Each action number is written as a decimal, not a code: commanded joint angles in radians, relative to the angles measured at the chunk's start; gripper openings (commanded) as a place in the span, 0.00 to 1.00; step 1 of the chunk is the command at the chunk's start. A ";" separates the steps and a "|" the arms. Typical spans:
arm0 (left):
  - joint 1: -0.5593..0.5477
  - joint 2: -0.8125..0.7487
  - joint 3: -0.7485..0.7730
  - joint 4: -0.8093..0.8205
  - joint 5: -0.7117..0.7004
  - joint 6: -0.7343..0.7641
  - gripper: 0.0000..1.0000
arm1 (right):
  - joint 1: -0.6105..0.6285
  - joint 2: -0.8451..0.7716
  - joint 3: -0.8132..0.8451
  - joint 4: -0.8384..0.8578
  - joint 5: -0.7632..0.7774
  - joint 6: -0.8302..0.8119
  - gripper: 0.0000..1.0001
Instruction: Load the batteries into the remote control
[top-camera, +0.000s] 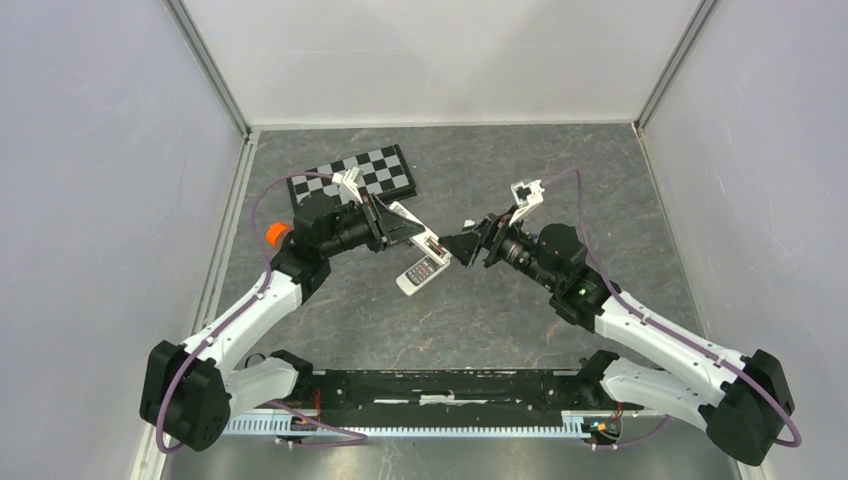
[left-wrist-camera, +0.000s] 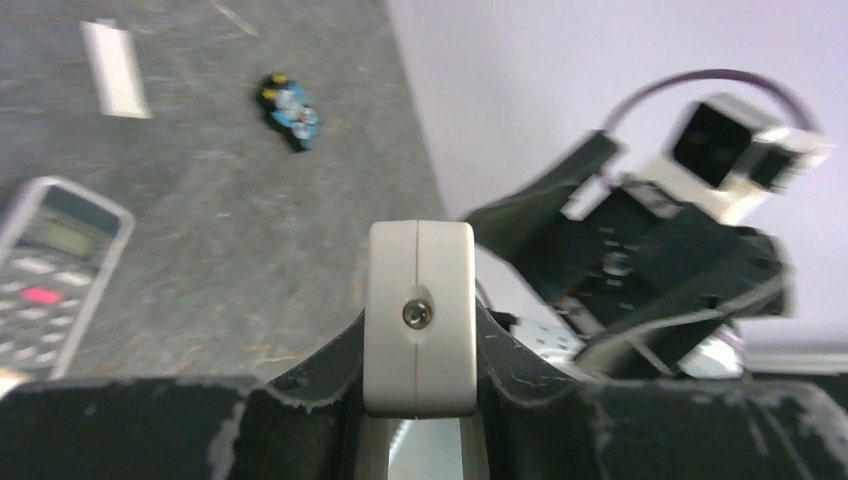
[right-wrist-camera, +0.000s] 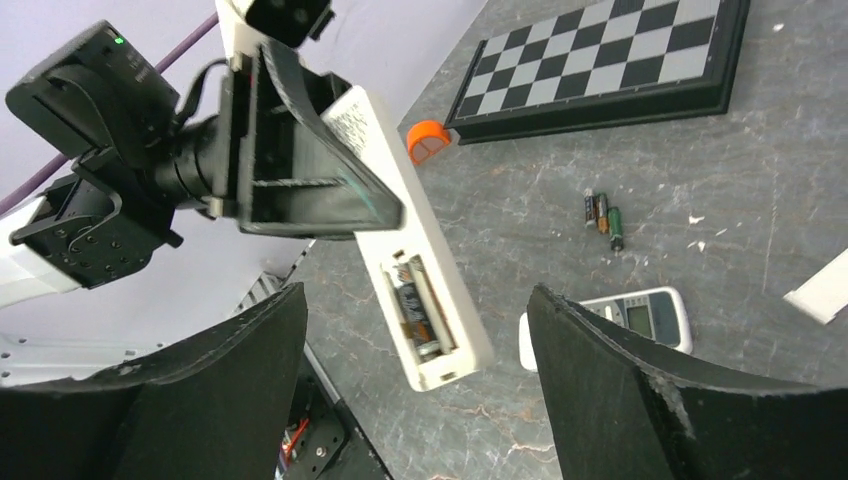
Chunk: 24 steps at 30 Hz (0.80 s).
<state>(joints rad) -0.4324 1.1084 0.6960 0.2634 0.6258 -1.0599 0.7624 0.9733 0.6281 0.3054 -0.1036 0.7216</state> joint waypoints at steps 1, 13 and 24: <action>0.016 -0.043 0.055 -0.255 -0.197 0.247 0.02 | -0.009 0.054 0.153 -0.103 -0.004 -0.137 0.83; 0.028 -0.241 0.033 -0.496 -0.669 0.405 0.02 | -0.012 0.617 0.473 -0.280 0.046 -0.435 0.42; 0.040 -0.248 0.001 -0.398 -0.629 0.371 0.02 | -0.011 0.816 0.687 -0.498 0.070 -0.483 0.52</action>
<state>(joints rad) -0.4053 0.8543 0.7071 -0.2245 0.0166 -0.6987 0.7517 1.7515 1.2182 -0.1299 -0.0662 0.2867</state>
